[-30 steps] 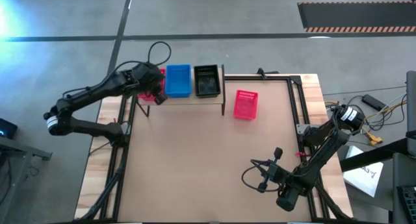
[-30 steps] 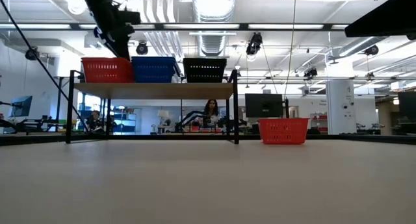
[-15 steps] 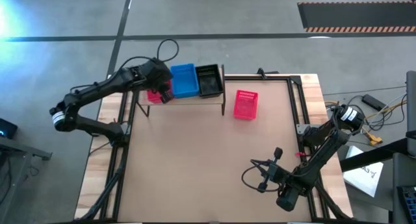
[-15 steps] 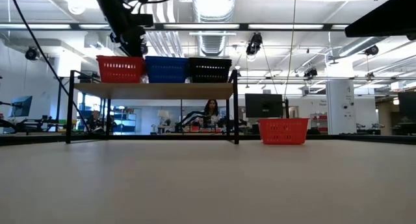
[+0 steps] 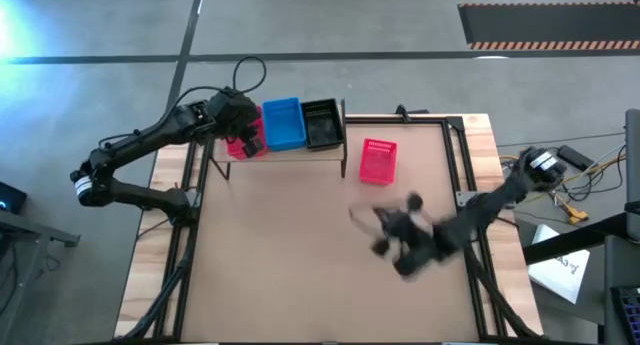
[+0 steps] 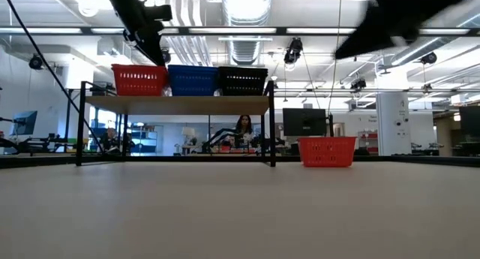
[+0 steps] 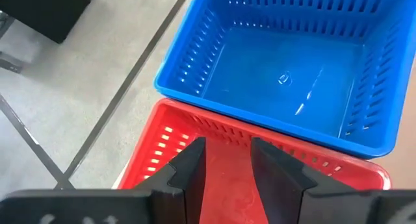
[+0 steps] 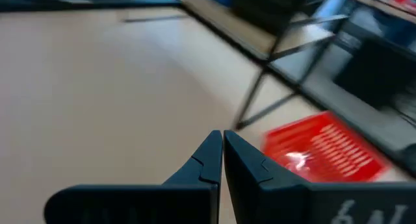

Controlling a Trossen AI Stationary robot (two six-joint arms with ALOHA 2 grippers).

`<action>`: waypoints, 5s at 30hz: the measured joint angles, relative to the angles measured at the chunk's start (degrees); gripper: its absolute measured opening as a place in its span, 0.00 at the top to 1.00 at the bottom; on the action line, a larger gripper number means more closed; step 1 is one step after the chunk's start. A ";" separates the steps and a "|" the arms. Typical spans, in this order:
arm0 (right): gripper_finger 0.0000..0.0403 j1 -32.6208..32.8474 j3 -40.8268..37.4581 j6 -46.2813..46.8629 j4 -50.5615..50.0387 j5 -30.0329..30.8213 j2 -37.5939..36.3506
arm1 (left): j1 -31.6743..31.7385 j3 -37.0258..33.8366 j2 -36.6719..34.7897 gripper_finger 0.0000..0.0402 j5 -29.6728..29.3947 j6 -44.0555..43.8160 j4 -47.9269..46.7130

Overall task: Stack baskets on shelf by color
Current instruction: Adjust the bins on the shelf, then stack the red bin on top of the red bin on the shelf

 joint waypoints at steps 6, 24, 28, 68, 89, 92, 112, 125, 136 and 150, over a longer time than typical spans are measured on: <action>0.98 -25.36 6.04 -16.71 0.65 -8.58 -9.78 | 0.00 -0.83 -0.90 0.74 -0.07 -0.06 -0.29; 0.98 -54.10 25.96 -30.64 8.38 -52.84 10.76 | 0.00 -3.32 -0.76 0.74 0.20 -1.46 -3.53; 0.98 -51.96 31.76 -31.64 2.56 -52.50 14.11 | 0.00 -4.42 -1.48 0.74 -0.06 -1.41 -3.65; 0.73 -38.91 -13.06 -43.48 5.28 -50.79 -15.75 | -40.46 -14.65 -9.47 0.74 -6.48 -4.56 19.16; 0.96 -38.13 -11.74 -45.52 13.01 -54.50 -2.79 | -73.22 -12.19 10.09 0.74 -21.83 -25.53 24.76; 0.97 -31.33 -9.84 -39.92 13.43 -54.50 -2.12 | -76.50 -12.17 10.74 0.74 -25.32 -25.35 27.09; 0.97 -14.85 37.40 -42.45 21.58 -46.92 42.85 | -86.76 -10.63 10.53 0.74 -35.34 -48.62 11.37; 0.82 -17.90 57.07 -53.25 19.76 -49.65 52.53 | -90.18 -11.04 12.49 0.74 -34.88 -64.65 2.47; 0.60 -14.66 35.32 -47.50 19.75 -42.62 35.90 | -89.78 -11.06 19.71 0.74 -36.56 -69.15 3.10; 0.69 -1.63 -1.01 -36.80 52.10 -28.06 19.94 | -78.32 -10.54 23.23 0.61 -28.22 -57.73 10.68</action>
